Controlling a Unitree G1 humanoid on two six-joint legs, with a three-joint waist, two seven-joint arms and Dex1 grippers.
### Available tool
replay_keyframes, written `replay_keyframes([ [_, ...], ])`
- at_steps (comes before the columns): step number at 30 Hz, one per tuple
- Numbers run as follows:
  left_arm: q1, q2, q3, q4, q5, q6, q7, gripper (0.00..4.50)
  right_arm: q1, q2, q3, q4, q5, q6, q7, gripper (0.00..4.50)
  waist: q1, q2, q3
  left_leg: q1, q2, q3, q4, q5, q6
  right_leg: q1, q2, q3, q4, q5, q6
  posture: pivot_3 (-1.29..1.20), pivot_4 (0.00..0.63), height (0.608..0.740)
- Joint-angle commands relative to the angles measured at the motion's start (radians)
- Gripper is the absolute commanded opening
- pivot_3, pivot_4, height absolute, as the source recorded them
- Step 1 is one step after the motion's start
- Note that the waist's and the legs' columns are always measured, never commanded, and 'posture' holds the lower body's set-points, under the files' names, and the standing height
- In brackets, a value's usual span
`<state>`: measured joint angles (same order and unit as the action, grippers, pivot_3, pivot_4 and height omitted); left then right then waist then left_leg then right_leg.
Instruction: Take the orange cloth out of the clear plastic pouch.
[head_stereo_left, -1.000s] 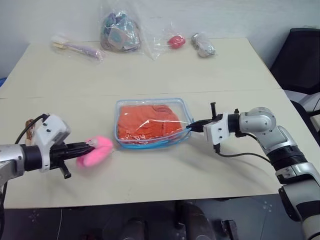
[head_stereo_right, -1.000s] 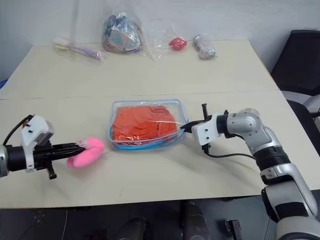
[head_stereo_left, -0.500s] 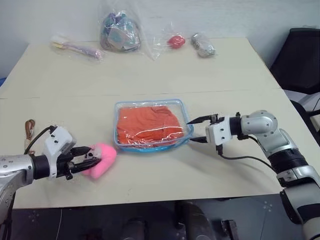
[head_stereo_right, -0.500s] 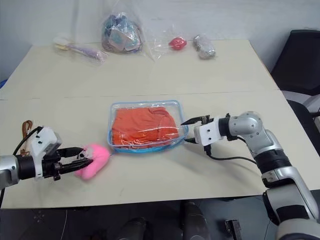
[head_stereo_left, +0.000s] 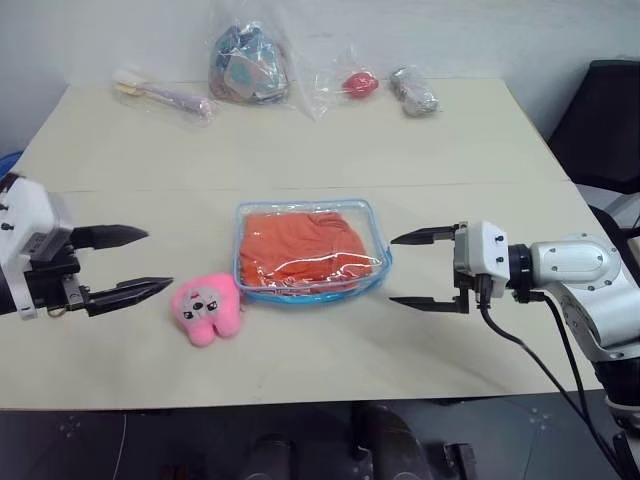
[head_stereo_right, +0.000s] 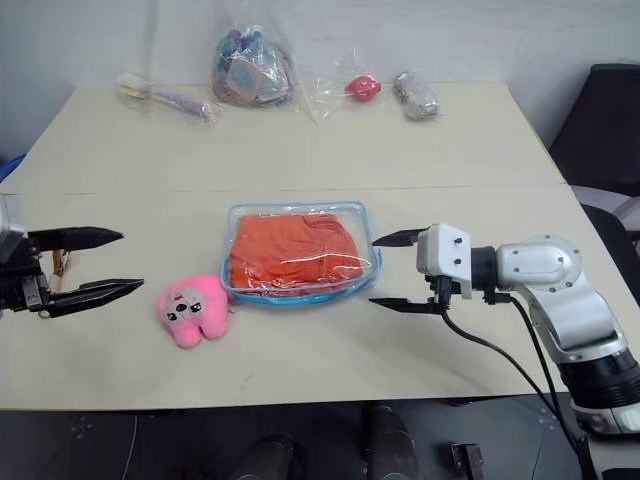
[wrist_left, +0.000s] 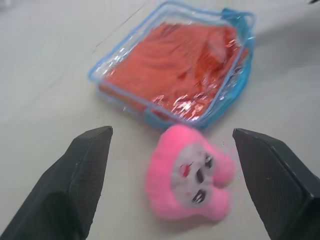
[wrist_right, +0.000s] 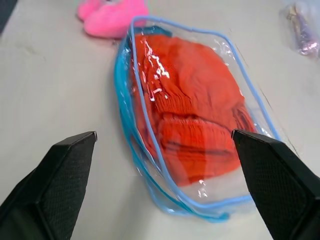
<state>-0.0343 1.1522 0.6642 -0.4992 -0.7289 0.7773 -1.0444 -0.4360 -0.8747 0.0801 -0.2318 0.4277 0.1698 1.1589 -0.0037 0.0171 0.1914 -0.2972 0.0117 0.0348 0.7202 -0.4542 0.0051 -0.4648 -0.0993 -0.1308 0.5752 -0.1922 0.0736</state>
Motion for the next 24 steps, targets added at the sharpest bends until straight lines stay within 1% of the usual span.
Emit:
replay_keyframes([
  [1,-0.104,0.024,-0.220,-0.083,0.078,-0.075,0.065,4.07,0.009,-0.007,-0.051,-0.079,0.047,0.076,-0.027,4.49,0.006,0.000,0.000,0.000,0.000,0.000,0.000,0.000,0.000,0.000,0.000,0.000,0.000,0.000,0.000,0.00,0.150,0.740],
  [2,-0.141,0.024,-0.300,-0.086,0.137,-0.106,0.093,4.07,0.011,-0.005,-0.054,-0.090,0.053,0.093,-0.030,4.49,0.008,0.000,0.000,0.000,-0.002,0.000,0.000,0.000,0.000,0.001,0.000,-0.001,0.000,0.000,0.000,0.00,0.150,0.740],
  [4,-0.193,0.015,-0.477,-0.075,0.308,-0.234,0.113,4.07,0.017,-0.005,-0.057,-0.119,0.059,0.116,-0.032,4.49,0.006,0.000,0.000,0.000,-0.007,0.000,0.000,0.000,0.000,0.001,0.001,0.000,0.001,0.000,0.000,0.00,0.150,0.740],
  [7,-0.255,-0.024,-0.655,-0.018,0.488,-0.381,0.132,4.07,0.024,-0.001,-0.068,-0.158,0.082,0.159,-0.042,4.49,0.001,0.000,0.000,-0.001,-0.007,0.002,-0.001,0.000,0.000,0.001,0.002,0.002,0.001,0.000,0.000,0.00,0.150,0.740],
  [10,-0.323,-0.086,-0.765,0.062,0.616,-0.483,0.159,4.07,0.037,0.004,-0.078,-0.197,0.109,0.200,-0.055,4.49,0.001,0.000,0.000,-0.002,-0.006,0.004,-0.002,0.000,0.000,0.000,0.004,0.003,0.001,0.000,0.000,0.00,0.150,0.740],
  [12,-0.360,-0.128,-0.806,0.106,0.669,-0.515,0.172,4.07,0.047,0.009,-0.083,-0.220,0.120,0.221,-0.068,4.49,0.004,0.000,0.000,-0.001,-0.006,0.004,-0.001,0.000,0.000,0.000,0.004,0.003,0.001,0.000,0.000,0.00,0.150,0.740],
  [15,-0.386,-0.173,-0.835,0.151,0.721,-0.562,0.178,4.07,0.058,0.019,-0.084,-0.247,0.125,0.240,-0.090,4.49,0.005,-0.001,0.000,-0.002,-0.007,0.005,-0.001,0.000,0.001,0.000,0.004,0.004,0.001,0.001,0.000,0.00,0.150,0.740],
  [23,-0.374,-0.226,-0.826,0.167,0.740,-0.580,0.153,4.07,0.065,0.033,-0.085,-0.262,0.121,0.257,-0.129,4.49,0.008,-0.001,0.000,-0.002,-0.007,0.004,0.000,0.001,0.001,0.000,0.003,0.004,0.001,0.001,0.001,0.00,0.150,0.740],
  [24,-0.371,-0.230,-0.821,0.166,0.736,-0.578,0.151,3.90,0.064,0.033,-0.084,-0.262,0.120,0.258,-0.132,4.50,0.008,-0.001,0.000,-0.002,-0.007,0.004,0.000,0.001,0.001,0.000,0.003,0.004,0.001,0.001,0.001,0.00,0.150,0.740],
])
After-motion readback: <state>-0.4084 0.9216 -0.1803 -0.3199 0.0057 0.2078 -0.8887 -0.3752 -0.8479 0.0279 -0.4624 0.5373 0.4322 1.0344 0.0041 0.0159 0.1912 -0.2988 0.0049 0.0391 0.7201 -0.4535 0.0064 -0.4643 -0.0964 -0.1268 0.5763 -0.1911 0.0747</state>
